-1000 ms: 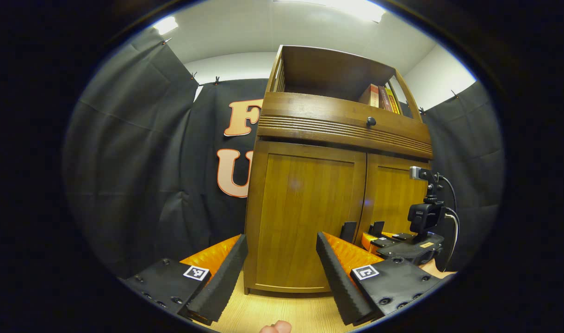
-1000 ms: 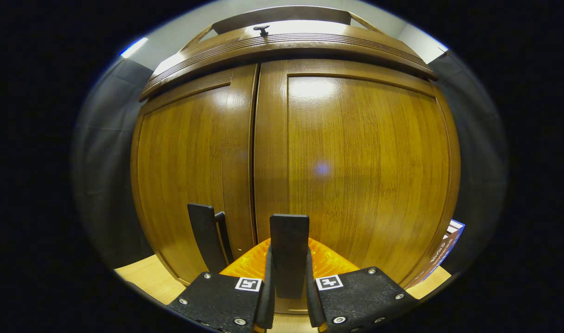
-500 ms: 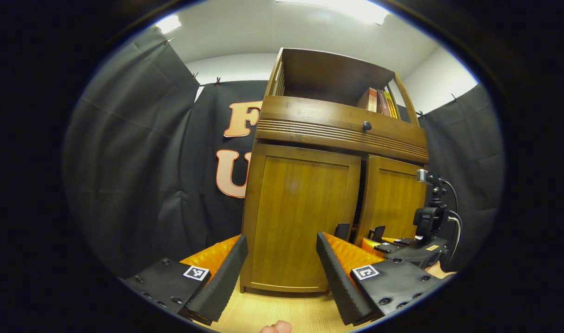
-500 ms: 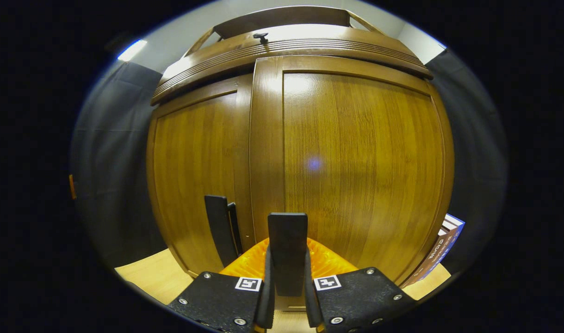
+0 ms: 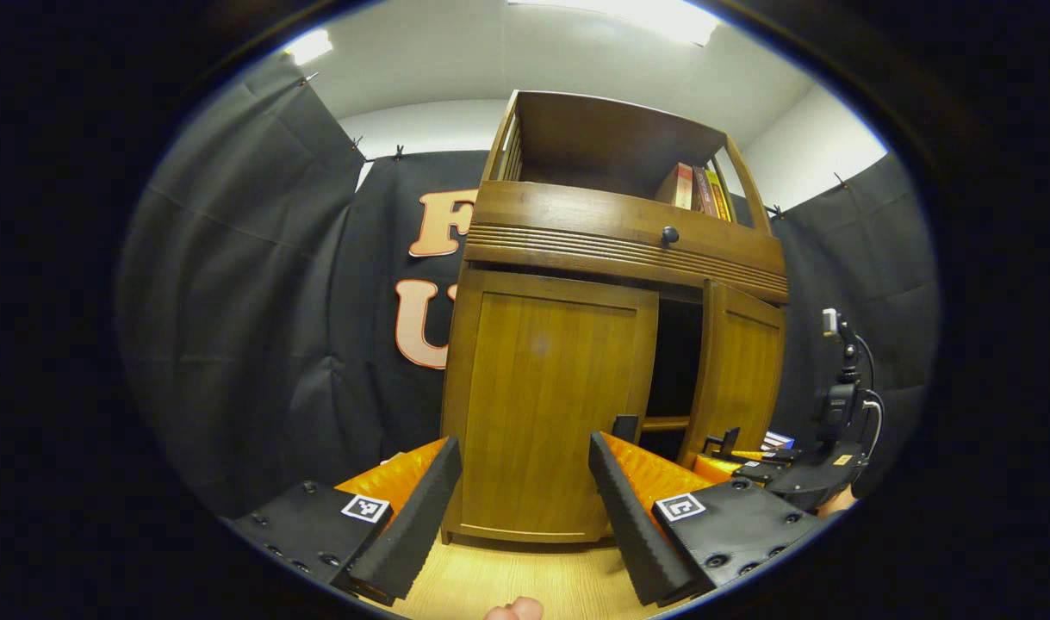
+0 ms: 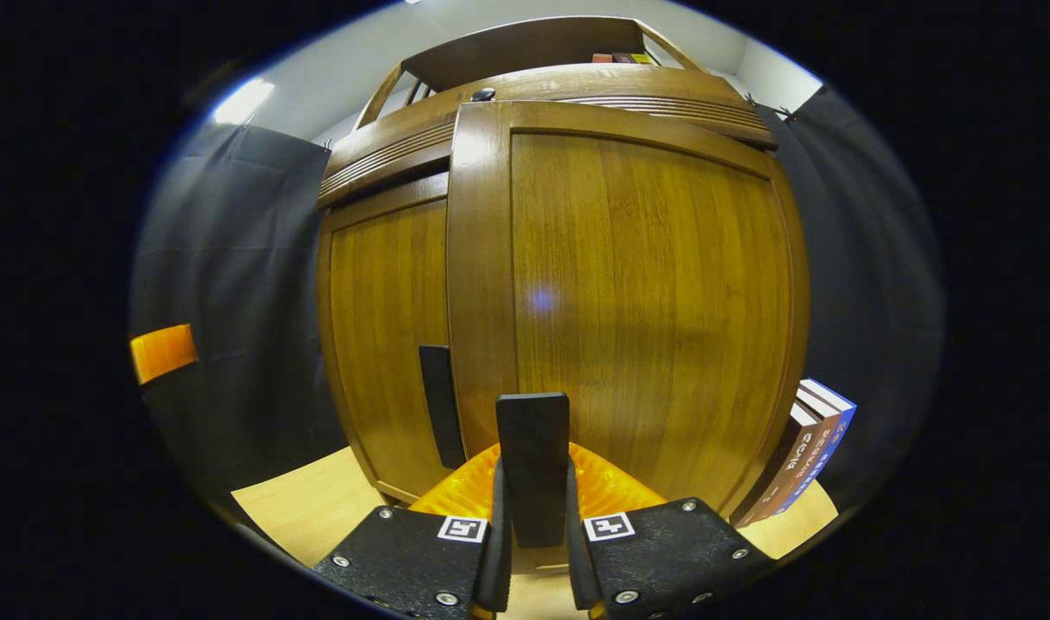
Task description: Open the right door of the double-door shoe cabinet with the right hand, and open the left door with the left hand.
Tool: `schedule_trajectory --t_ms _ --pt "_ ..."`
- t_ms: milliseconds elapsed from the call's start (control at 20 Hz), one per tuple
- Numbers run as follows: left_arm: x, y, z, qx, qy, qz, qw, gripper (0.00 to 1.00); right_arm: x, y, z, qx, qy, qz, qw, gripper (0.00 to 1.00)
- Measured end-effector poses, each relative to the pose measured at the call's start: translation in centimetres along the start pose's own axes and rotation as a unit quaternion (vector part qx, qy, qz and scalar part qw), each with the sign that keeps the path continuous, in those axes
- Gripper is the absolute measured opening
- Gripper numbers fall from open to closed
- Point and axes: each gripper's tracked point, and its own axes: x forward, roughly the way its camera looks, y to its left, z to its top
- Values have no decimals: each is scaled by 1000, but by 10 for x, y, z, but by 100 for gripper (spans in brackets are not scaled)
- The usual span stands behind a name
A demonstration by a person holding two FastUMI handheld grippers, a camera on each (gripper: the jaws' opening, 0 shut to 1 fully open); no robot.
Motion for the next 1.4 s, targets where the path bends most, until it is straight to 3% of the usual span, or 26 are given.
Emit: schedule_trajectory --t_ms 250,750,800,900,1000,1050,1100,1350,1400 --pt "3 -13 -2 -2 2 -14 1000 94 -38 -12 -1 4 6 0 1000 27" --pt "11 -56 -9 -12 11 -56 998 96 -101 -55 -1 2 9 -47 999 26" --pt "9 -60 -10 -13 11 -59 998 94 -105 -60 -2 0 8 -55 998 36" --pt "11 -67 -9 -19 11 -62 998 94 -115 -70 -2 -2 9 -69 998 36" --pt "13 -72 -11 -21 15 -66 997 94 -127 -80 -3 1 11 -77 997 21" --pt "12 -73 -12 -21 15 -66 997 94 -131 -84 -2 3 12 -81 997 30" --pt "12 -75 -13 -20 15 -65 998 94 -134 -89 -1 2 12 -86 996 19" --pt "16 -82 -15 -18 14 -66 998 94 -154 -117 0 -5 10 -122 992 14" --pt "17 -83 -17 -20 15 -66 998 94 -157 -122 1 -7 10 -128 992 2"
